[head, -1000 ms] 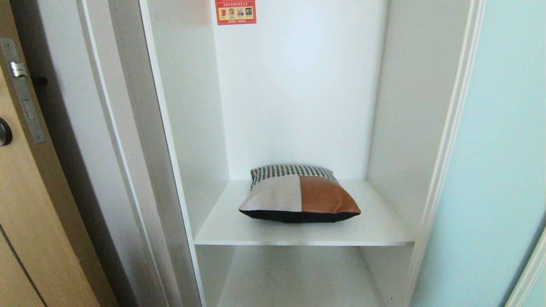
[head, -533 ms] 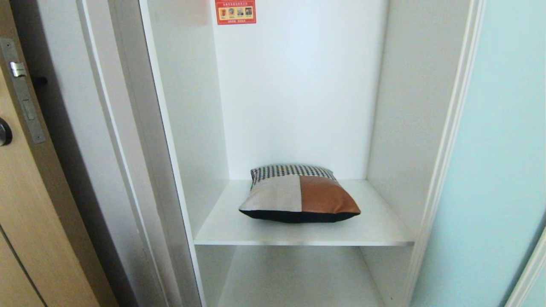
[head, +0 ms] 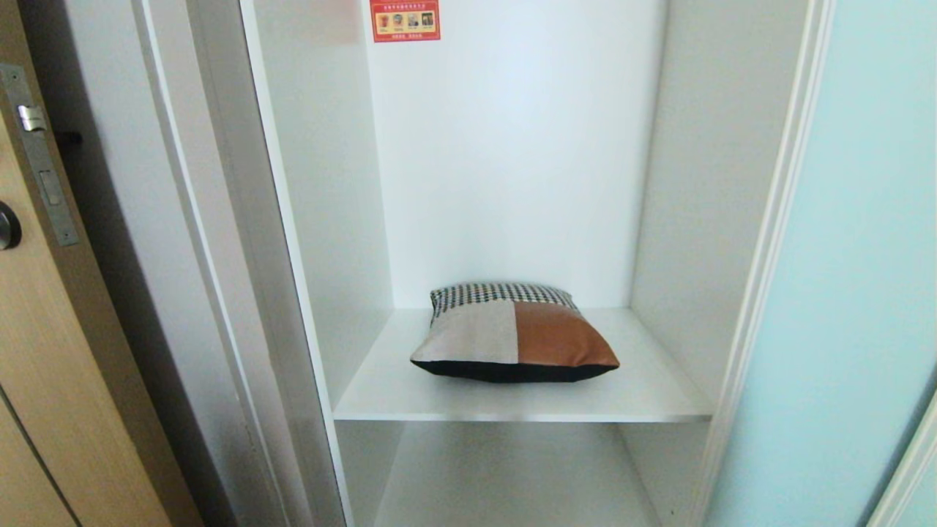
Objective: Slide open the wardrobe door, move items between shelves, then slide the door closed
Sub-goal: Close the door
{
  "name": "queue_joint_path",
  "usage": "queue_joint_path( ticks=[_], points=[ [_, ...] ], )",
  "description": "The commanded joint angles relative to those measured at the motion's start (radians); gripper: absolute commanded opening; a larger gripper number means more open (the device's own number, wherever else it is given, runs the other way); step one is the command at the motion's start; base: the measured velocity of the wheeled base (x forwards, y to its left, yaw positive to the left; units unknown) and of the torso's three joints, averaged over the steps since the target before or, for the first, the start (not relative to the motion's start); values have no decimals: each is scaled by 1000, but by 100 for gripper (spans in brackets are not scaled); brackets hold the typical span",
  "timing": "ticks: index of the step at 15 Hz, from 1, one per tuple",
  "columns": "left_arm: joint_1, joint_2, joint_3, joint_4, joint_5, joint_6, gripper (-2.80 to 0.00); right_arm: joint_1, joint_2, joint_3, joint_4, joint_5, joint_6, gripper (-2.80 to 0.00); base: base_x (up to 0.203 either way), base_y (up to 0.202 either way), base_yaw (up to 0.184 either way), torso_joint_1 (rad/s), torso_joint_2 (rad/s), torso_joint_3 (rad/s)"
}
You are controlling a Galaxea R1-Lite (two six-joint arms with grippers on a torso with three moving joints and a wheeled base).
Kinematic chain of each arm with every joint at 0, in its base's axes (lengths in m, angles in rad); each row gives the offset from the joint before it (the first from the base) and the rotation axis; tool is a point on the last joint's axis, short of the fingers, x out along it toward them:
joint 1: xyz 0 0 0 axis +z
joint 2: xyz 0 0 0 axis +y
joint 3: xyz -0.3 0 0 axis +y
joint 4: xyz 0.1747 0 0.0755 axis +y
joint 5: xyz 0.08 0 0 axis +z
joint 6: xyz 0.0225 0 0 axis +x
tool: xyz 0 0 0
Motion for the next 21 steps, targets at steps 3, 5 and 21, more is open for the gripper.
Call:
queue_joint_path(
  ticks=[3,5,21],
  points=[
    [0,2,2,0,-2,1,0,-20,-184,39,17,8,50,-280,0,0,0,0,0,0],
    [0,2,2,0,-2,-1,0,-20,-248,40,59,8,75,-280,0,0,0,0,0,0],
    [0,2,2,0,-2,1,0,-20,-246,41,62,16,131,-280,0,0,0,0,0,0]
  ],
)
